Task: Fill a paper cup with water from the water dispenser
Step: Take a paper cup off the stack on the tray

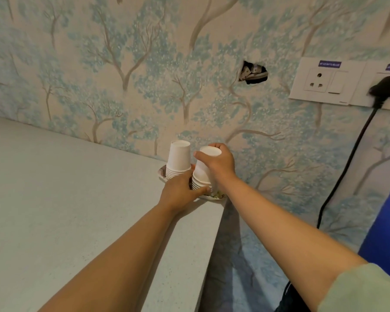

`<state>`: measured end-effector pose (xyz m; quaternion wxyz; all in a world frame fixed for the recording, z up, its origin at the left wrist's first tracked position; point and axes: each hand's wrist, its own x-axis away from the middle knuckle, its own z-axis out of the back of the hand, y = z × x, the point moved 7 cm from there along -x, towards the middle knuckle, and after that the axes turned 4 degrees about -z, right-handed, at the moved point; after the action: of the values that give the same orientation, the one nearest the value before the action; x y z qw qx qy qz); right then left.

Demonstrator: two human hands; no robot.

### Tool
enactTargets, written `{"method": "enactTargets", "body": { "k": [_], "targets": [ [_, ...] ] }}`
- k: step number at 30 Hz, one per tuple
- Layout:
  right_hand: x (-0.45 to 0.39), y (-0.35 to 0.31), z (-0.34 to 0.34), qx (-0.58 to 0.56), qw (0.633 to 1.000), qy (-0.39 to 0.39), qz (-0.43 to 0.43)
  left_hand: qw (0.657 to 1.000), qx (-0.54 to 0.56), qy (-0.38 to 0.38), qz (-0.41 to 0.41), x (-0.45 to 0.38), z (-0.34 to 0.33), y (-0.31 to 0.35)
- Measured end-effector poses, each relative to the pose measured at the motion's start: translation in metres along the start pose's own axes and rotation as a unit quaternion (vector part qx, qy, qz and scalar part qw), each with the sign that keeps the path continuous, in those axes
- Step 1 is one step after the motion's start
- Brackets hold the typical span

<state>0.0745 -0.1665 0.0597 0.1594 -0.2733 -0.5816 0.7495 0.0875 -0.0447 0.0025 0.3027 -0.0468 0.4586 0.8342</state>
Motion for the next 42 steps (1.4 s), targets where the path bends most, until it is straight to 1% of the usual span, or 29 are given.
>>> {"method": "enactTargets", "body": {
  "k": [6,10,17,20,24,26,28,32,37,39,42],
  "targets": [
    [-0.001,0.001,-0.002,-0.016,1.0,-0.019,-0.014,1.0,0.019,-0.009,0.002,-0.003,0.0,-0.001],
    [-0.001,-0.001,-0.006,-0.005,0.999,-0.045,-0.005,0.999,0.034,-0.011,0.023,-0.007,-0.001,-0.011],
    [-0.003,0.0,0.001,-0.03,0.999,-0.038,-0.004,0.999,0.027,-0.012,0.035,-0.011,-0.005,-0.016],
    [-0.005,-0.002,0.002,-0.037,0.999,-0.041,-0.004,0.999,0.022,-0.008,0.028,-0.011,-0.006,-0.016],
    [-0.004,-0.01,-0.004,-0.048,0.997,-0.063,0.004,1.0,0.015,-0.001,0.011,-0.011,-0.004,-0.013],
    [-0.005,-0.015,-0.007,-0.027,0.997,-0.077,0.015,1.0,0.013,0.008,0.014,-0.012,-0.003,-0.015],
    [-0.006,-0.02,-0.008,-0.014,0.997,-0.073,0.023,1.0,0.001,0.014,0.012,-0.012,-0.002,-0.017],
    [-0.007,-0.036,0.003,-0.062,0.997,-0.034,0.026,1.0,-0.028,0.014,-0.002,-0.013,-0.001,-0.015],
    [-0.002,-0.049,0.022,-0.169,0.985,0.038,0.013,0.999,-0.047,0.008,-0.003,-0.013,-0.001,-0.015],
    [0.005,-0.052,0.033,-0.222,0.97,0.096,0.012,0.999,-0.04,0.006,0.005,-0.013,-0.001,-0.016],
    [0.015,-0.043,0.056,-0.334,0.92,0.205,-0.004,1.0,-0.023,0.005,0.01,-0.011,-0.002,-0.017]
  ]
}}
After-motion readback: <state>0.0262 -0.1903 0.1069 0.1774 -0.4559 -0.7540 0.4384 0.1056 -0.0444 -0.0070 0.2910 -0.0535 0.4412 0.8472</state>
